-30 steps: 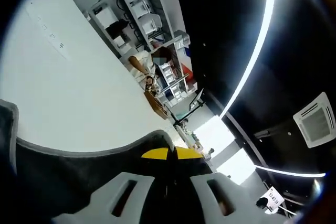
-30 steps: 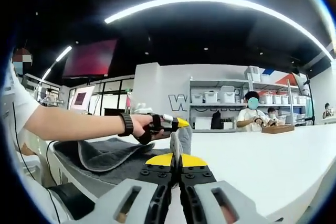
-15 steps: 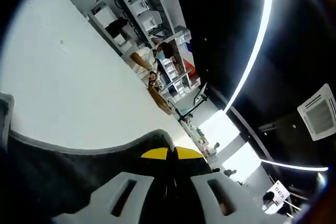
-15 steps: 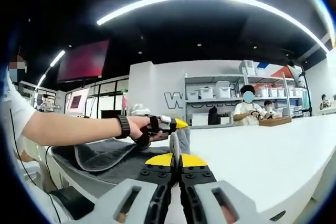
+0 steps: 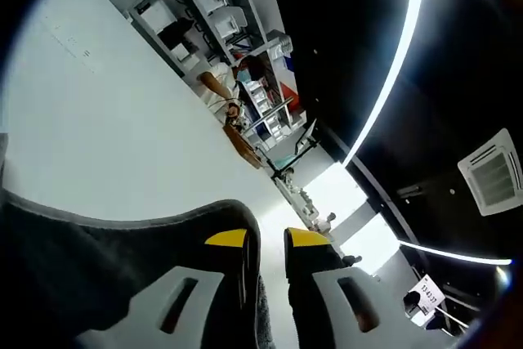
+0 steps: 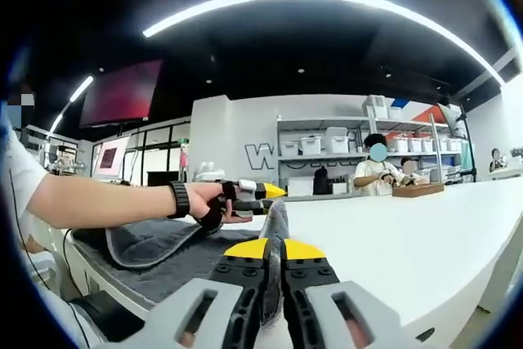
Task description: Open the folded towel by lifting each exposed corner and separating the folded layers until the towel lies flat within the target outline without major curled edges
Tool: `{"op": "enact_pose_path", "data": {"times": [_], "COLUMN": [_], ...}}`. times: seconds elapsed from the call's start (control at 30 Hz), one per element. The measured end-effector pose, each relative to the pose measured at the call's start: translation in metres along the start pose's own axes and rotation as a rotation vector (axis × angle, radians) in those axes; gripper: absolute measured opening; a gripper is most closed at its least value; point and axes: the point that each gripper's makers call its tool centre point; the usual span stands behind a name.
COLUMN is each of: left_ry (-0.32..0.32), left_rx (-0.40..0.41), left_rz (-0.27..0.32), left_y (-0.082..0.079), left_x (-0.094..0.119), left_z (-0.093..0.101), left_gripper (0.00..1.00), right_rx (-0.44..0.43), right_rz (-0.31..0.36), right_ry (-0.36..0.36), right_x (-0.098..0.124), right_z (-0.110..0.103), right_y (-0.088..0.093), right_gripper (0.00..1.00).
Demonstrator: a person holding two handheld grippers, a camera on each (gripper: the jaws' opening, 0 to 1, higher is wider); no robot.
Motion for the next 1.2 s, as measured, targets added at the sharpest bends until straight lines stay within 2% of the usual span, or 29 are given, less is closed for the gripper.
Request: {"op": "enact_pose_path", "data": {"times": [0.17, 0.27, 0.4, 0.5, 0.6, 0.7, 0.83, 1.1, 1.2], "left_ry": [0.005, 0.019, 0.034, 0.078, 0.066, 0.054, 0.026, -0.008, -0.028], "left_rx": [-0.014, 0.017, 0.004, 0.026, 0.001, -0.056, -0.117, -0.144, -0.163], "left_rz": [0.001, -0.013, -0.026, -0.036, -0.093, -0.103, -0.150, -0.197, -0.248], "left_y": [0.000, 0.000, 0.004, 0.009, 0.019, 0.021, 0.026, 0.028, 0.040], "left_x": [-0.001, -0.005, -0.010, -0.010, -0.010, -0.008, -0.004, 0.006, 0.015], "left_z": [0.003, 0.006, 0.011, 0.021, 0.023, 0.024, 0.021, 0.015, 0.012], "left_gripper": [0.29, 0.40, 0.58, 0.63, 0.64, 0.64, 0.65, 0.66, 0.66], "right_rx": [0.002, 0.021, 0.013, 0.036, 0.039, 0.042, 0.044, 0.055, 0.052], "right_rz": [-0.018, -0.018, -0.014, -0.032, -0.037, -0.065, -0.085, -0.147, -0.164], "right_ry": [-0.015, -0.016, -0.021, -0.039, -0.050, -0.082, -0.124, -0.169, -0.174], "right_x": [-0.004, -0.005, -0.007, -0.011, -0.013, -0.017, -0.020, -0.030, -0.032], "right_z": [-0.003, -0.005, -0.005, -0.010, -0.013, -0.019, -0.029, -0.042, -0.044], "right_y": [0.002, 0.000, -0.001, 0.002, 0.004, 0.010, 0.014, 0.027, 0.031], "right_gripper": [0.00, 0.00, 0.00, 0.00, 0.00, 0.00, 0.02, 0.07, 0.08]}}
Point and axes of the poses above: the point that each gripper's makers call its tool centre point, and the gripper's own axes: x roughly backward along the fingers, z roughly to its right, y roughly out of its underside, and after that the axes turned 3 degrees about x, right-handed
